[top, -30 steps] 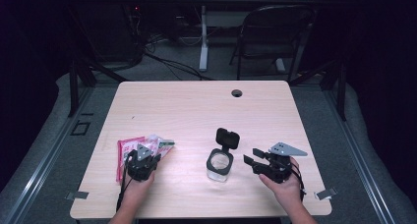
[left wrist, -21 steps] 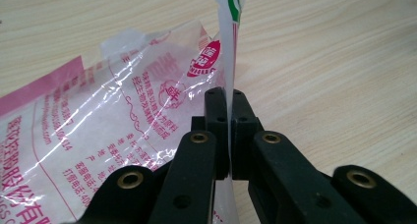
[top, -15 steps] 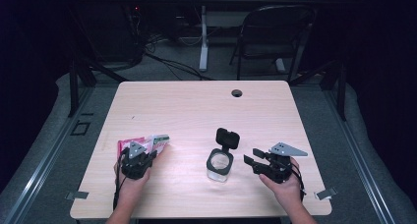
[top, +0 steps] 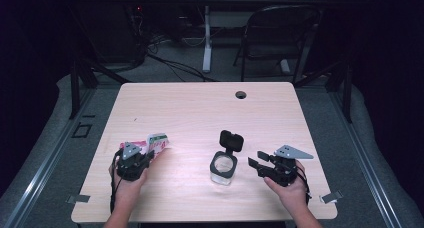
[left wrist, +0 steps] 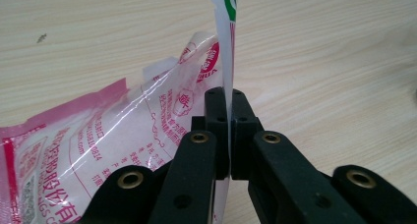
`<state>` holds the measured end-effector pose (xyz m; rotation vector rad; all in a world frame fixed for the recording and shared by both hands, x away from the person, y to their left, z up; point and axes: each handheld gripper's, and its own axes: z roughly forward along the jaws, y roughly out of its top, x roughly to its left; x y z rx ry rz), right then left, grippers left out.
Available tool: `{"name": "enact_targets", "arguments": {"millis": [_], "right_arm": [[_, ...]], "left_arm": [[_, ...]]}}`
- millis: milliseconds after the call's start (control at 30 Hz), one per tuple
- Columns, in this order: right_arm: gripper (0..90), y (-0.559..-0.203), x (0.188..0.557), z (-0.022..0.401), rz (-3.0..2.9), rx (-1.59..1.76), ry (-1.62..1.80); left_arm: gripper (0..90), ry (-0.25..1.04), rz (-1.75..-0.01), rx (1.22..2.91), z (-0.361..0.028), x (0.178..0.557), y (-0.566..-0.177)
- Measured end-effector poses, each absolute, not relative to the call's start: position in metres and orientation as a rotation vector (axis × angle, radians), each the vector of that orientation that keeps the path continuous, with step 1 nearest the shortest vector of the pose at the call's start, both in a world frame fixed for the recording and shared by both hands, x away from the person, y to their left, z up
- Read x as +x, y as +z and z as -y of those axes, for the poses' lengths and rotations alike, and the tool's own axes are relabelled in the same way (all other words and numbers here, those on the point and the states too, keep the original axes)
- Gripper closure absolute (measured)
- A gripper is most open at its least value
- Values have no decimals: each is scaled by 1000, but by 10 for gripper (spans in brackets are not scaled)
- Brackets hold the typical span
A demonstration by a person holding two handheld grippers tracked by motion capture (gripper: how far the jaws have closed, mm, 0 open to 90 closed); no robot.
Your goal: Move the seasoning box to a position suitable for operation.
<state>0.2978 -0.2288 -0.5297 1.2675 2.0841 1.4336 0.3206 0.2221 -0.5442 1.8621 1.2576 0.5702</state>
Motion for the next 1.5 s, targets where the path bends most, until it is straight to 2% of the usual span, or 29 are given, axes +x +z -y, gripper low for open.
{"name": "enact_targets", "arguments": {"millis": [1500], "right_arm": [[502, -530, 299, 231, -2086, 1273, 1424]], "left_arm": [[900, 705, -1221, 1896, -241, 318, -506]]}}
